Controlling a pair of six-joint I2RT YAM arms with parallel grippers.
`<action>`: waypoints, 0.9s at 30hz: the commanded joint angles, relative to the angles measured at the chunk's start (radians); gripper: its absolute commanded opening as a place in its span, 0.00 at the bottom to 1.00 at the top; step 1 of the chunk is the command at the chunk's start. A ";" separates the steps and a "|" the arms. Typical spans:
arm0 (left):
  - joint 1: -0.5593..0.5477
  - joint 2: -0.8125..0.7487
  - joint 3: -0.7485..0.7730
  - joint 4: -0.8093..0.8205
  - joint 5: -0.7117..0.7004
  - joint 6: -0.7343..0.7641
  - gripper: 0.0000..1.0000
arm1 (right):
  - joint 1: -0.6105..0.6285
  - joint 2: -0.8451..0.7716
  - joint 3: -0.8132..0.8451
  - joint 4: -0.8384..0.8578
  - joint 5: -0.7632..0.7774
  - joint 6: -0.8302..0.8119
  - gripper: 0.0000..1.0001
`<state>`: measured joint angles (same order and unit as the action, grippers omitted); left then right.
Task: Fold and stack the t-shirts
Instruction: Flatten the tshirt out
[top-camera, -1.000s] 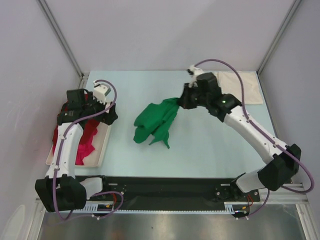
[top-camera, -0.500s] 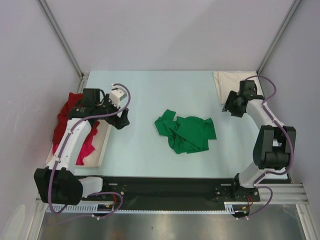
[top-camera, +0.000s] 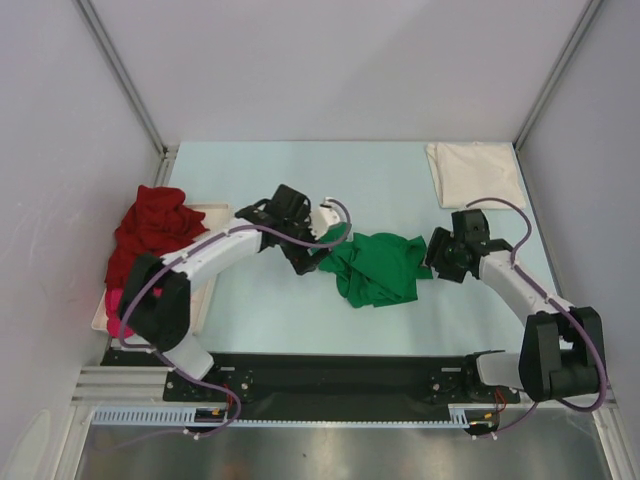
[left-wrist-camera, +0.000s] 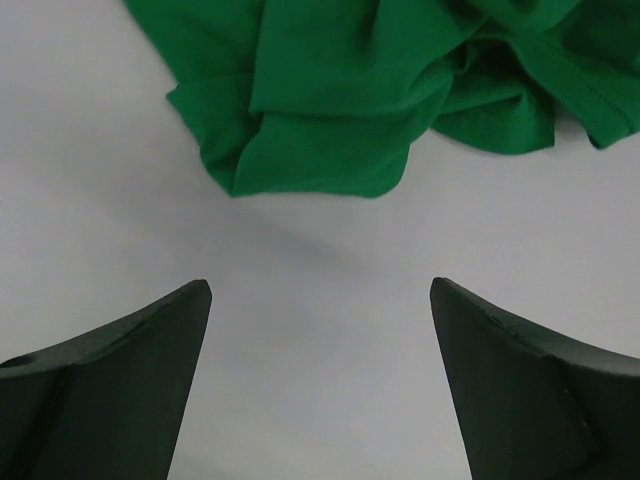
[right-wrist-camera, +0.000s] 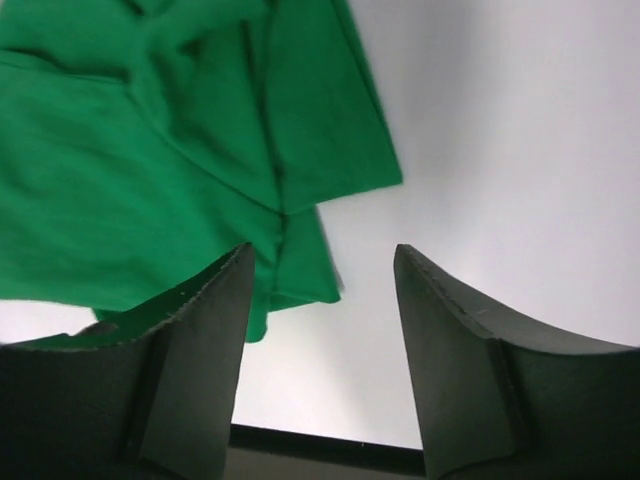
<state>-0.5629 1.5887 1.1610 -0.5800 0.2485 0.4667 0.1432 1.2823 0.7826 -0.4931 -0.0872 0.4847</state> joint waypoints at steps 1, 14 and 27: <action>-0.064 0.069 0.084 0.095 -0.055 0.026 0.97 | -0.020 0.029 -0.019 0.094 0.010 0.048 0.64; -0.089 0.278 0.189 0.190 -0.025 -0.017 0.46 | 0.015 0.281 -0.013 0.266 -0.008 0.060 0.54; 0.014 0.079 0.236 0.115 -0.035 -0.069 0.00 | -0.076 0.069 0.205 0.130 -0.011 0.003 0.00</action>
<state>-0.6243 1.8305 1.3392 -0.4511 0.2066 0.4343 0.0860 1.4799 0.8356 -0.3214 -0.1368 0.5350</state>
